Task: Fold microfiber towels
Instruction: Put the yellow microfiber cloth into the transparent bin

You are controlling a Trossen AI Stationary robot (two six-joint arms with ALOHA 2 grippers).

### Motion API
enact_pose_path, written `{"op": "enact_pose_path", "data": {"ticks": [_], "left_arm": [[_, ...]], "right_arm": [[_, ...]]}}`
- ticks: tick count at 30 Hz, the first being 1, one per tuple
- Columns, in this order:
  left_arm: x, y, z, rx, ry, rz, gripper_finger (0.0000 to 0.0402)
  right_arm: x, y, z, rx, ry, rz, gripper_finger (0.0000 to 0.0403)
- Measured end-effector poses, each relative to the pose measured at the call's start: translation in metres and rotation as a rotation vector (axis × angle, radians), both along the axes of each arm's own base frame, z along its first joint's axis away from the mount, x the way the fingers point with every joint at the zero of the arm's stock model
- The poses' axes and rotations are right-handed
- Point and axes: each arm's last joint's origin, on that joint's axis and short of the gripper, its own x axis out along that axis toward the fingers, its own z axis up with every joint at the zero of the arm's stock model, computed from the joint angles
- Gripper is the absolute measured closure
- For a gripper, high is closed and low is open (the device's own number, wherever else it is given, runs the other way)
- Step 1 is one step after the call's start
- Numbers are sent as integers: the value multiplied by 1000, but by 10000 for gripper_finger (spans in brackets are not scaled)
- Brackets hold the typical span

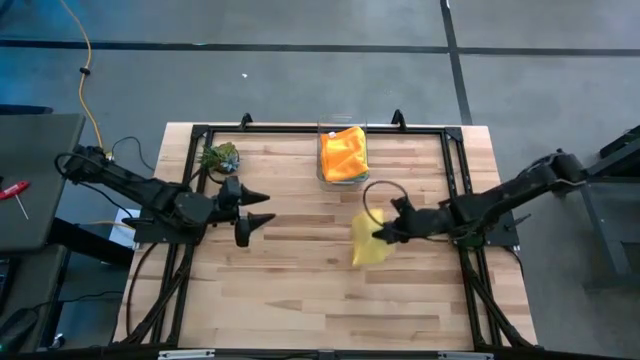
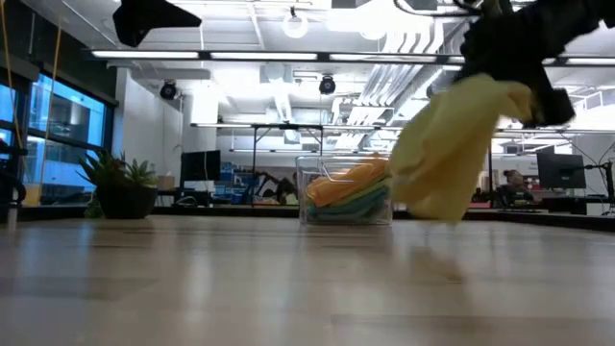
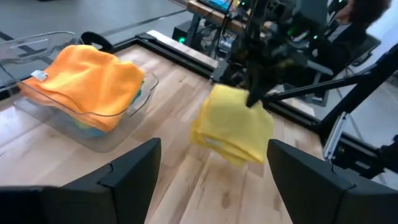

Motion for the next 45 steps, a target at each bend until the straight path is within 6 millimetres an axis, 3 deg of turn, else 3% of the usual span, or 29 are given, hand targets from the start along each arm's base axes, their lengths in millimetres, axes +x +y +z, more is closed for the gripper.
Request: {"op": "enact_pose_path", "data": {"ticks": [10,17,21,28,36,40,45], "left_arm": [[-4,-2,9,-29,-84,-3,117],[-4,-2,10,-30,-87,-3,117],[-5,-1,9,-25,-85,10,117],[-5,-1,9,-21,-85,19,117],[-5,-1,9,-19,-78,19,117],[-5,-1,9,-19,-78,19,117],[-5,-1,9,-32,-83,23,117]], "right_arm": [[-8,-43,49,-129,-199,-47,403],[-1,-95,93,-273,-274,-61,403],[3,-129,105,-337,-247,-87,403],[28,-186,86,-293,-153,-49,403],[71,-256,78,-257,-214,-19,403],[87,-275,69,-248,-195,10,403],[85,-286,30,-126,-17,0,403]]}}
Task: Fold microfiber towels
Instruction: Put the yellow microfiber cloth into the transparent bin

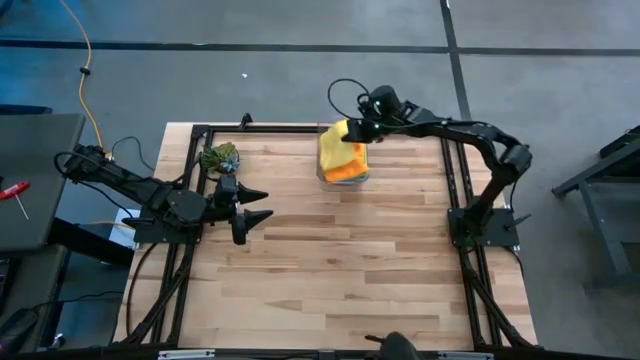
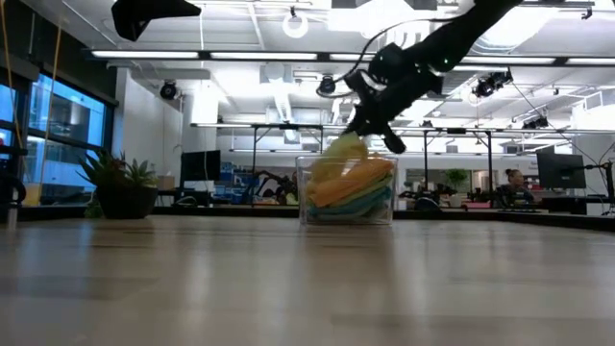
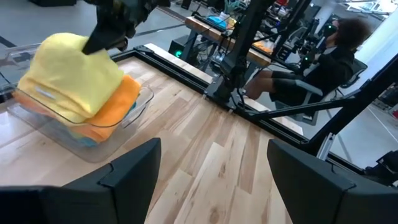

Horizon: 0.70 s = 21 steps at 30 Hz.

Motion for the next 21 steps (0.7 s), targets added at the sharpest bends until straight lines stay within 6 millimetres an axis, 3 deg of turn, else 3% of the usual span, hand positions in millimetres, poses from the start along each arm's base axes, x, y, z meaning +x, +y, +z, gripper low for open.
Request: {"op": "enact_pose_path", "data": {"ticks": [10,21], "left_arm": [[0,0,0,4,2,4,117],[0,1,0,15,4,35,117]], "right_arm": [[-26,-16,-16,44,170,-86,403],[-17,-5,-18,64,196,-82,402]]}}
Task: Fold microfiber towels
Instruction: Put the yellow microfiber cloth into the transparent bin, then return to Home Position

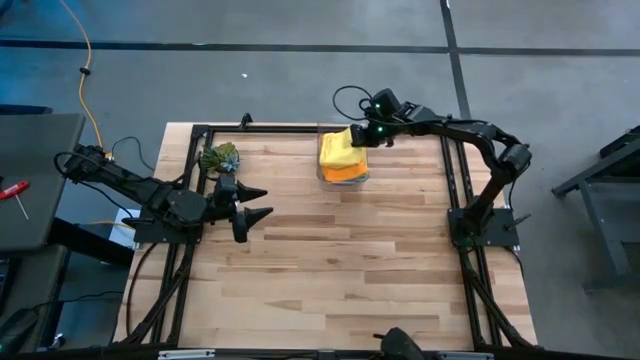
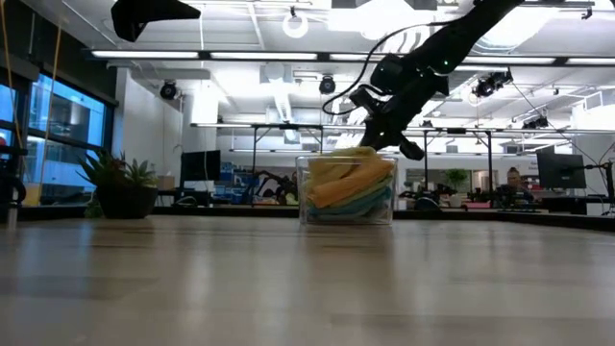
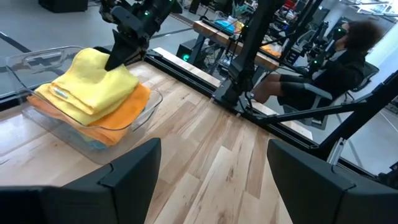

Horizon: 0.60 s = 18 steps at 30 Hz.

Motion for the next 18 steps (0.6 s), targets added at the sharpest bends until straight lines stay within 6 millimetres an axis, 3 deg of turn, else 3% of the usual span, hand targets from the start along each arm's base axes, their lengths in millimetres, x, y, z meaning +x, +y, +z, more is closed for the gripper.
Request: {"op": "enact_pose_path", "data": {"ticks": [4,11,18], "left_arm": [[0,0,0,-4,-1,2,117],[0,0,0,-7,-6,2,117],[-14,5,12,43,-50,-8,117]], "right_arm": [[-1,1,-2,6,25,-9,382],[1,1,2,-60,43,27,274],[-19,1,40,-200,189,18,211]]}}
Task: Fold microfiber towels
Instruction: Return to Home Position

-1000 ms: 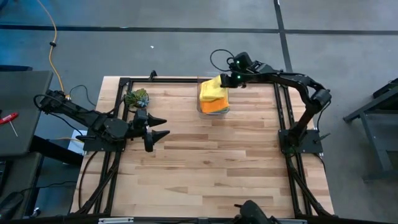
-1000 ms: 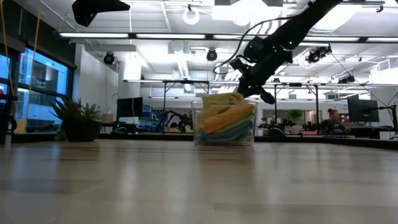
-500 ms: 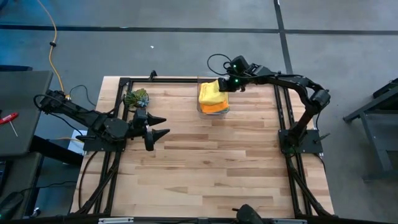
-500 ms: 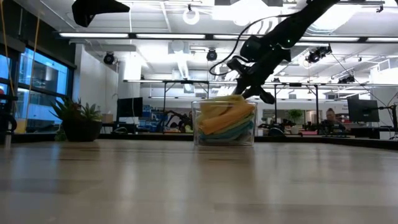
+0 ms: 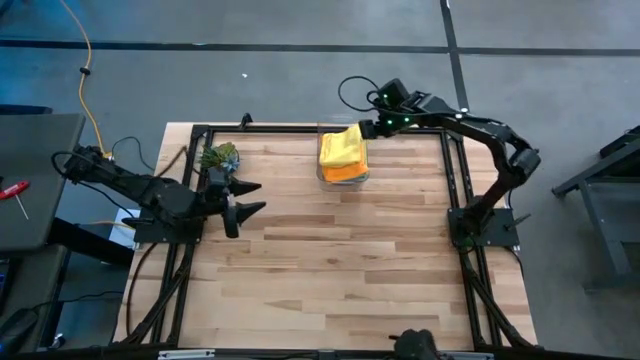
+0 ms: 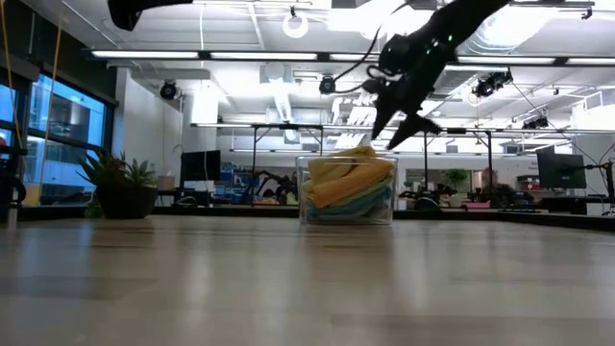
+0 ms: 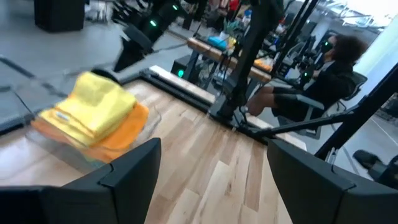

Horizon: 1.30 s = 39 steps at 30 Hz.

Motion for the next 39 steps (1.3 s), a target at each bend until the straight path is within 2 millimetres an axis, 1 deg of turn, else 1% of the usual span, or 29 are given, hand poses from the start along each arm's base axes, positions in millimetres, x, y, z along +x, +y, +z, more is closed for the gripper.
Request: {"op": "enact_pose_path", "data": {"ticks": [3,6,9,11,13,15,19,21,23,25,28,30,32,35,37,39], "left_arm": [[-9,3,6,37,-22,3,117],[-17,6,11,58,-46,2,117],[-25,8,16,62,-76,-8,117],[-31,9,19,66,-95,-10,117],[-35,10,21,73,-115,-25,117],[-37,10,23,74,-163,-58,117],[-40,8,23,101,-359,-171,117],[-41,9,20,119,-465,-203,118],[-42,12,14,134,-518,-204,122],[-42,17,7,141,-506,-177,130],[-44,25,-1,168,-423,-124,147],[-48,30,-1,180,-408,-90,163],[-54,34,-2,196,-398,-86,185],[-61,36,-4,194,-380,-95,233],[-64,35,-8,175,-350,-104,279],[-64,35,-11,150,-321,-119,333]], "right_arm": [[-12,9,15,-65,80,31,207],[-23,26,29,-123,165,98,206],[-26,52,41,-197,218,175,206],[-28,76,44,-257,177,222,206],[-31,102,41,-309,88,242,206],[-36,129,35,-324,-46,242,206],[-46,183,24,-315,-402,273,206],[-52,202,22,-320,-562,291,206],[-57,218,23,-351,-675,303,206],[-62,228,21,-396,-707,303,206],[-63,236,20,-493,-681,337,206],[-63,240,21,-555,-678,390,206],[-62,242,23,-580,-687,413,206],[-62,242,27,-593,-726,405,206],[-62,242,30,-601,-762,396,206],[-62,243,33,-616,-794,413,206]]}}
